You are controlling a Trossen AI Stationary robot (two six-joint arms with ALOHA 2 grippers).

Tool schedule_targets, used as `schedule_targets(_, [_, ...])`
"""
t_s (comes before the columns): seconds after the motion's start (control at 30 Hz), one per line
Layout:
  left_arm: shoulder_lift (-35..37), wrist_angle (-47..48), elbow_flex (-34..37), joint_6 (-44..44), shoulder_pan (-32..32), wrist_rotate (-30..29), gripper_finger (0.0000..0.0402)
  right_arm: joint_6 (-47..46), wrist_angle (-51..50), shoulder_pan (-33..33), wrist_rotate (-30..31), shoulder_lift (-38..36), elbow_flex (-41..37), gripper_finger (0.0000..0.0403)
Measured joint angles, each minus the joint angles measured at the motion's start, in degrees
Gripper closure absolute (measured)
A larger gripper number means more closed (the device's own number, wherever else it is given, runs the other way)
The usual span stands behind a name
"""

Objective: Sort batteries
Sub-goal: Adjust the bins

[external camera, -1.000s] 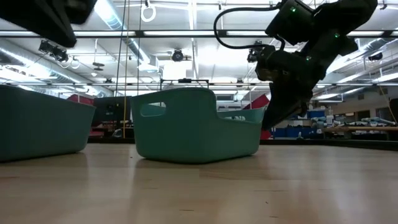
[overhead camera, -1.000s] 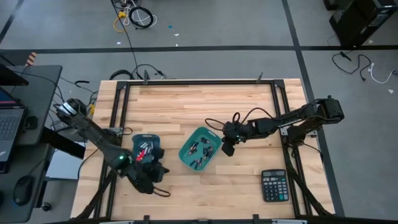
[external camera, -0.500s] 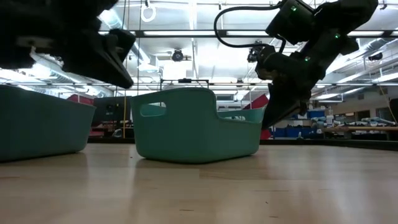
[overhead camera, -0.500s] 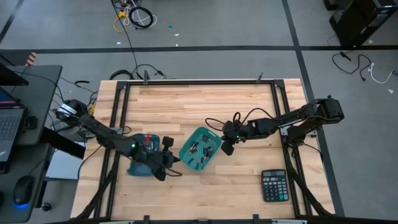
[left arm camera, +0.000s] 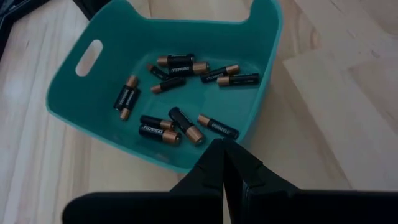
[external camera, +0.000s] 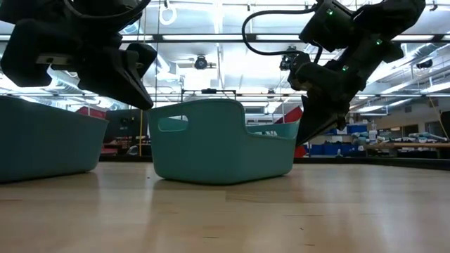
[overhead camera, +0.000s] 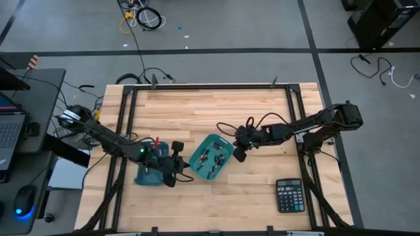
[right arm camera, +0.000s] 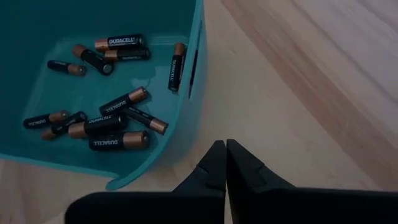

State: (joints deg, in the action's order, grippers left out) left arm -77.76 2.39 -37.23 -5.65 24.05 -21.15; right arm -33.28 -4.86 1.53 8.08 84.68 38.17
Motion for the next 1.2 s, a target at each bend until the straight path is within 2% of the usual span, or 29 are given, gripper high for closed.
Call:
schedule_targets(0.27, [0.03, -0.16, 0.00, -0.13, 0.59, 2.21, 0.0402, -0.05, 0.04, -1.35, 0.00, 0.00, 0.00, 0.0403])
schedule_targets(0.4, [0.44, -1.42, 0.00, -0.51, 0.74, -1.70, 0.0402, -0.11, 0.09, -1.81, 0.00, 0.00, 0.00, 0.0403])
schedule_targets(0.47, [1.22, -1.62, -0.02, -2.46, 1.10, -1.64, 0.0402, -0.11, 0.09, -2.05, 0.01, 0.00, 0.00, 0.0403])
schedule_targets(0.53, [1.51, -1.59, -0.04, -3.88, 1.59, 2.23, 0.0402, -0.08, 0.09, -2.08, 0.00, 0.00, 0.00, 0.0403])
schedule_targets(0.63, [1.49, -0.93, -0.04, -4.49, 1.95, 13.72, 0.0402, -0.07, 0.09, -2.08, 0.00, 0.00, 0.00, 0.0403])
schedule_targets(0.7, [0.04, -1.80, -0.11, -4.08, 2.05, 16.57, 0.0402, -0.07, 0.31, -2.08, 0.00, 0.00, 0.00, 0.0403])
schedule_targets(0.77, [-2.09, -1.84, -0.09, -3.33, 1.68, 14.65, 0.0402, -0.07, 0.72, -2.08, 0.00, 0.00, 0.00, 0.0403])
schedule_targets(0.87, [-5.12, -3.14, -0.09, -3.08, 1.24, 7.33, 0.0402, -0.04, 1.37, -2.08, 0.00, 0.00, 0.00, 0.0403])
schedule_targets(0.93, [-6.49, -3.66, -0.09, -2.73, 1.27, 4.57, 0.0402, -0.04, 1.72, -2.08, 0.00, 0.00, 0.00, 0.0403])
schedule_targets(1.07, [-7.03, -5.05, -0.09, -3.29, 1.07, 0.66, 0.0402, -0.15, 1.90, -2.08, 0.00, 0.00, 0.00, 0.0403])
schedule_targets(1.2, [-7.01, -3.98, -0.08, -2.90, 0.24, -6.22, 0.0402, -0.72, 2.82, -2.05, -0.20, 0.00, 0.00, 0.0403])
